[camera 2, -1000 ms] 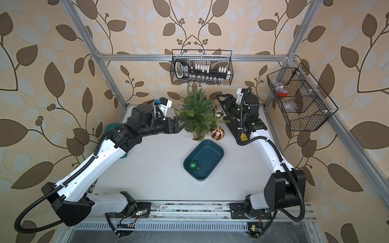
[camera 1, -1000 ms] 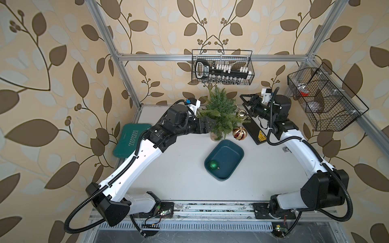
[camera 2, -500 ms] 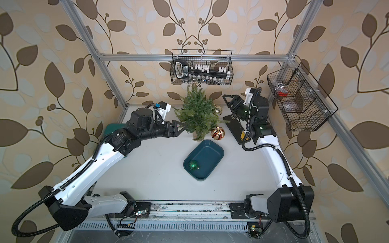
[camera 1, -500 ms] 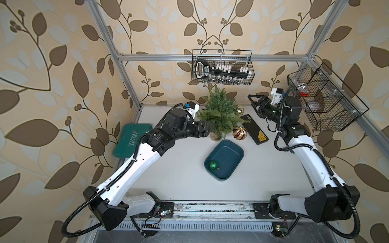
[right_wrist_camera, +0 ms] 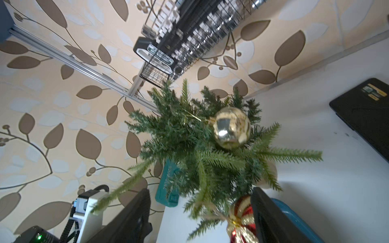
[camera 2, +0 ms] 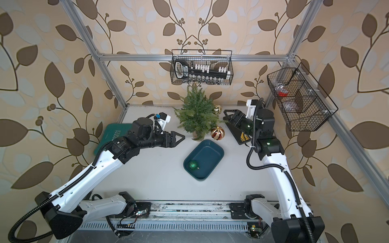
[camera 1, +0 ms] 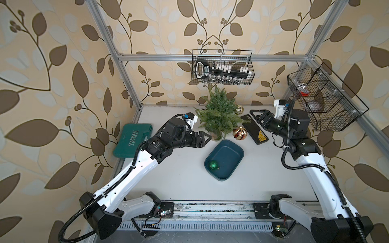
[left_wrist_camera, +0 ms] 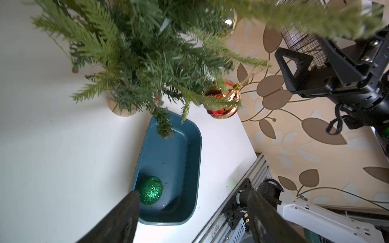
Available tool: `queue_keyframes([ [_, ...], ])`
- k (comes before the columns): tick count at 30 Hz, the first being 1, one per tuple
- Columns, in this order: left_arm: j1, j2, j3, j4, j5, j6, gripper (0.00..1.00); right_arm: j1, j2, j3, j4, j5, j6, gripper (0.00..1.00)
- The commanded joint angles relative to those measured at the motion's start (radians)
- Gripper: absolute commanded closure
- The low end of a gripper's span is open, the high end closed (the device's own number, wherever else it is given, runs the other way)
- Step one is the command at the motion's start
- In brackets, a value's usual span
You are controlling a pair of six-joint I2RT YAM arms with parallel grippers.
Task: Decorate the small christmas tree with ornaments
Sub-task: Hang an ornament on the christmas tree, then pick up an ornament from the container.
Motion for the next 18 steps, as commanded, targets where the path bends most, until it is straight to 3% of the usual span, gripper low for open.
queue_keyframes([
  [1,-0.003,-0.03,-0.04,0.012,0.045,0.016,0.21,-0.003,-0.058,-0.072,-0.094,-0.018,-0.077,0.26],
  [8,-0.122,0.008,-0.105,-0.01,-0.03,0.035,0.26,-0.002,-0.21,-0.245,-0.157,-0.066,-0.146,0.27],
  [18,-0.289,0.185,-0.108,-0.035,-0.153,0.022,0.29,-0.002,-0.374,-0.468,-0.118,-0.146,-0.164,0.28],
])
